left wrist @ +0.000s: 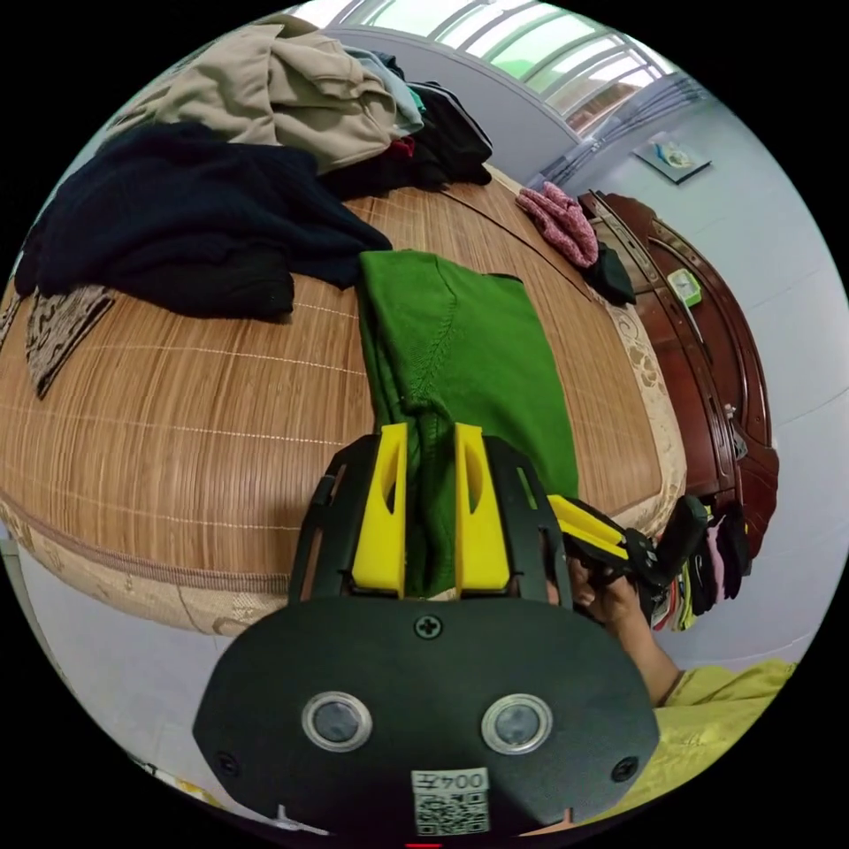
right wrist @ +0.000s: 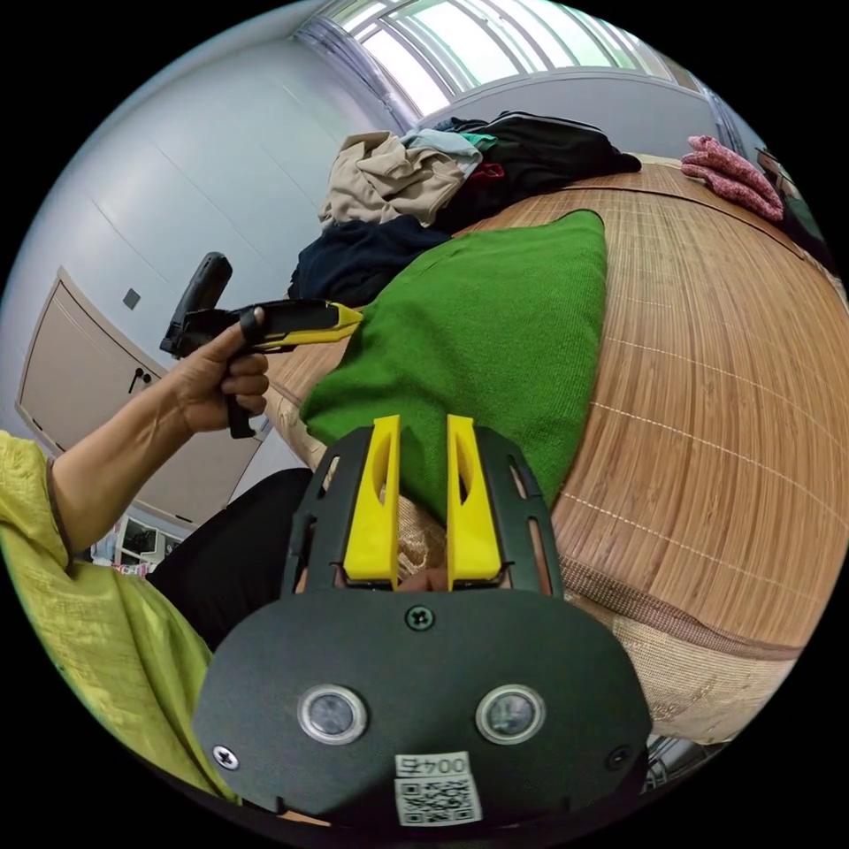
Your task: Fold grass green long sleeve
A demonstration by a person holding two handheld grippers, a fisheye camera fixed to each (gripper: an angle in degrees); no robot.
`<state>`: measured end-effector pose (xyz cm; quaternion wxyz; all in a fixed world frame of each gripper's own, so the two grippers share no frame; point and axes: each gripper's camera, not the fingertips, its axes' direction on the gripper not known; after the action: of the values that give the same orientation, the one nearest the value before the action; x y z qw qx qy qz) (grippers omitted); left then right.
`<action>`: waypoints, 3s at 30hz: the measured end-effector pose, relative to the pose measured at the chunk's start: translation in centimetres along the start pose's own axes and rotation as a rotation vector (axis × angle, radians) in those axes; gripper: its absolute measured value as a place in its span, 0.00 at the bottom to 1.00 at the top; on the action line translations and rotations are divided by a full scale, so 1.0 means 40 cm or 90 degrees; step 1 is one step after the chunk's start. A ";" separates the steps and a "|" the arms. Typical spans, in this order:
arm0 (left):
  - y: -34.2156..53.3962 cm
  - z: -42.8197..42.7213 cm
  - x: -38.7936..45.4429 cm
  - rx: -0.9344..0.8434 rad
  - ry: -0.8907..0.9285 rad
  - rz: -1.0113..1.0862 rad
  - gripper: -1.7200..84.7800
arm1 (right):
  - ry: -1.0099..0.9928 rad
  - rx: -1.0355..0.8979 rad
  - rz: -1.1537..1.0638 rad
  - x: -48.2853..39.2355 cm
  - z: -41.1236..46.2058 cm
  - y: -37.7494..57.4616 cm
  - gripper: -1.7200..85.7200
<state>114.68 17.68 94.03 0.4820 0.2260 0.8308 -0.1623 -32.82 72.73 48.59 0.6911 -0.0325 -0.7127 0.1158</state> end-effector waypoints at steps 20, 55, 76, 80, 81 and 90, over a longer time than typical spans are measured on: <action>0.125 -0.195 -0.142 -0.015 0.093 -0.035 0.09 | 0.033 0.083 -0.003 -0.115 -0.172 0.118 0.12; 0.234 -0.403 0.006 -0.068 -0.038 0.143 0.08 | 0.077 0.012 0.289 -0.135 -0.180 0.176 0.12; 0.375 -0.658 -0.053 0.015 -0.017 0.091 0.05 | 0.236 0.038 0.145 -0.299 -0.227 0.142 0.12; 0.344 -0.743 0.002 0.094 -0.055 0.129 0.07 | 0.235 0.002 0.099 -0.329 -0.167 0.111 0.13; 0.317 -0.740 0.048 0.098 -0.053 0.162 0.08 | 0.239 -0.004 0.097 -0.331 -0.157 0.108 0.13; 0.198 -0.485 0.196 0.018 -0.171 0.244 0.15 | 0.265 -0.069 0.076 -0.335 -0.080 0.095 0.13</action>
<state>101.39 35.55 96.12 0.6073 0.3625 0.6987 -0.1078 -29.49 74.05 34.76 0.8123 -0.1351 -0.5569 0.1087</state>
